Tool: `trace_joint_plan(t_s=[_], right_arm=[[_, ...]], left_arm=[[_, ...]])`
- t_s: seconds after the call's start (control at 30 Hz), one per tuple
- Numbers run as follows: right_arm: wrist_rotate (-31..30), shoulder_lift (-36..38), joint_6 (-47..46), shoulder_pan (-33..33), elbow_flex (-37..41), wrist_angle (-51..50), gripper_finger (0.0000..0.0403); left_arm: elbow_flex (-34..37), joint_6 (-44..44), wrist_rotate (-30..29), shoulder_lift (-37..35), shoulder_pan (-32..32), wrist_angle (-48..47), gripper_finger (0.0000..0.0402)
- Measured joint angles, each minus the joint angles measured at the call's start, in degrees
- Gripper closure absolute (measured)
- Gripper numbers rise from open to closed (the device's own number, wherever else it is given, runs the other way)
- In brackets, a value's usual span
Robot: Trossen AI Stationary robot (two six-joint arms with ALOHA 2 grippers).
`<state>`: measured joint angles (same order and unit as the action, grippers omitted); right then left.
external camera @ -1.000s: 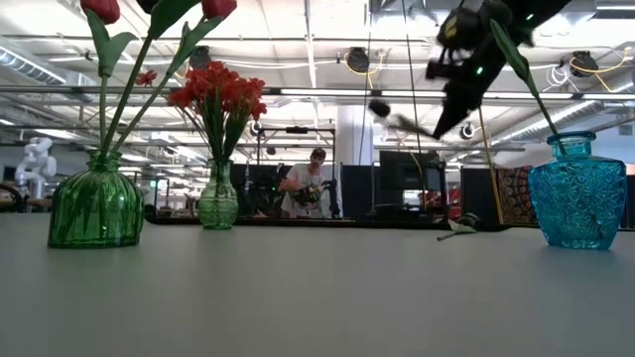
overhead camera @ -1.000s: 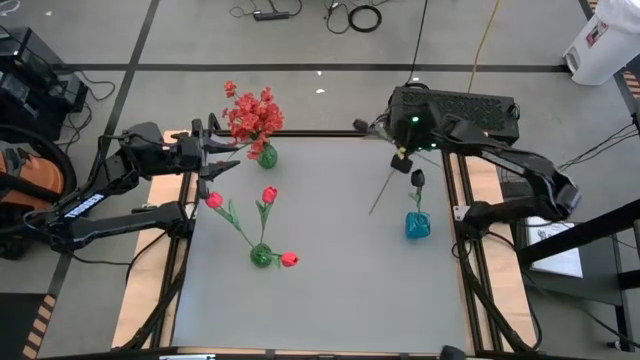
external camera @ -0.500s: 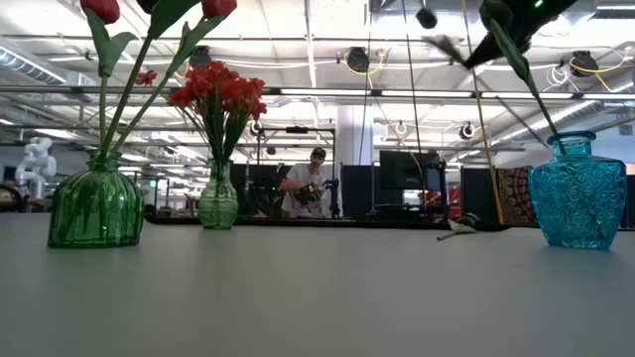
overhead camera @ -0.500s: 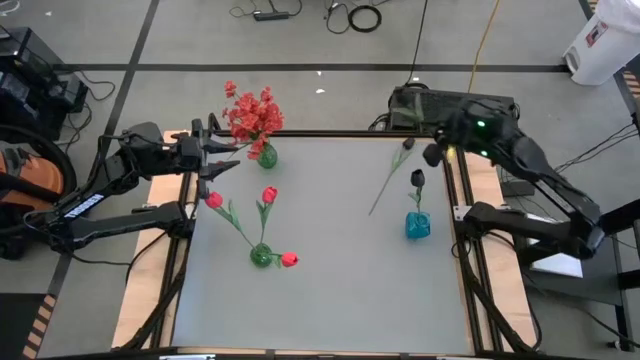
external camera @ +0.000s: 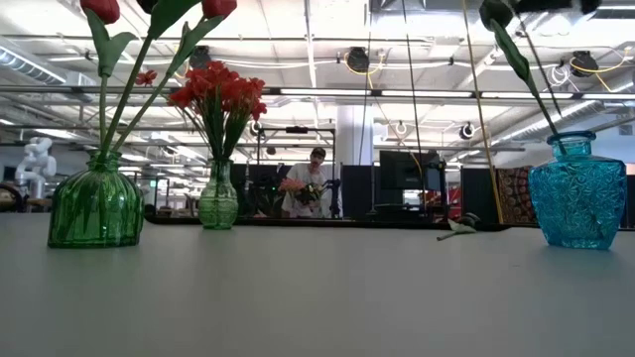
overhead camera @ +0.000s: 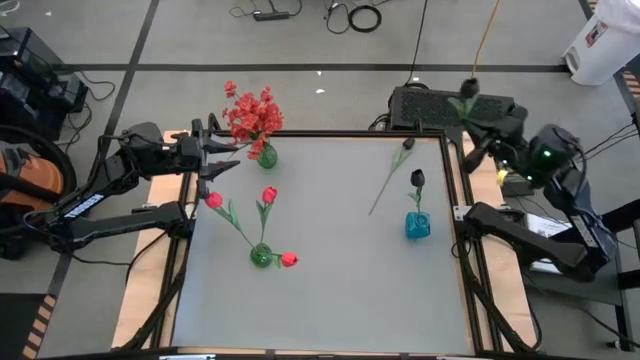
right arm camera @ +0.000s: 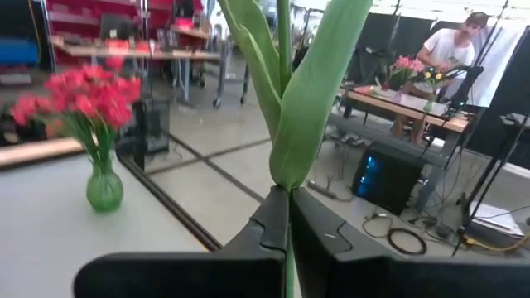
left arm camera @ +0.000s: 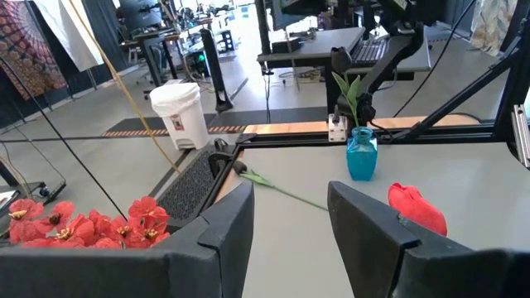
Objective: Sort flowers into vase by color
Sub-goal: Put the top black flower into the blue vase
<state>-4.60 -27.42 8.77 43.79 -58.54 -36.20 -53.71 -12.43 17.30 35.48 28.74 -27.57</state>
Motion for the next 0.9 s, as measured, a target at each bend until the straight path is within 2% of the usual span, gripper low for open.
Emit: trace_joint_plan(t_s=[0.27,0.33,0.47,0.6,0.9], right_arm=[[0.8,6.1,-5.6,0.0,0.1,-3.1,0.0402],[2.9,7.4,-6.9,0.0,1.3,-2.6,0.0402],[6.4,11.3,-9.0,0.0,7.1,3.0,0.0402],[6.7,15.4,-9.9,0.0,13.4,6.0,0.0403],[10.2,23.0,-13.6,0.0,20.3,8.9,0.0403]], left_arm=[[0.0,0.0,0.0,0.0,0.0,0.0,0.0238],[0.0,0.0,0.0,0.0,0.0,0.0,0.0238],[0.0,0.0,0.0,0.0,0.0,0.0,0.0238],[0.0,0.0,0.0,0.0,0.0,0.0,0.0238],[0.0,0.0,0.0,0.0,0.0,0.0,0.0238]])
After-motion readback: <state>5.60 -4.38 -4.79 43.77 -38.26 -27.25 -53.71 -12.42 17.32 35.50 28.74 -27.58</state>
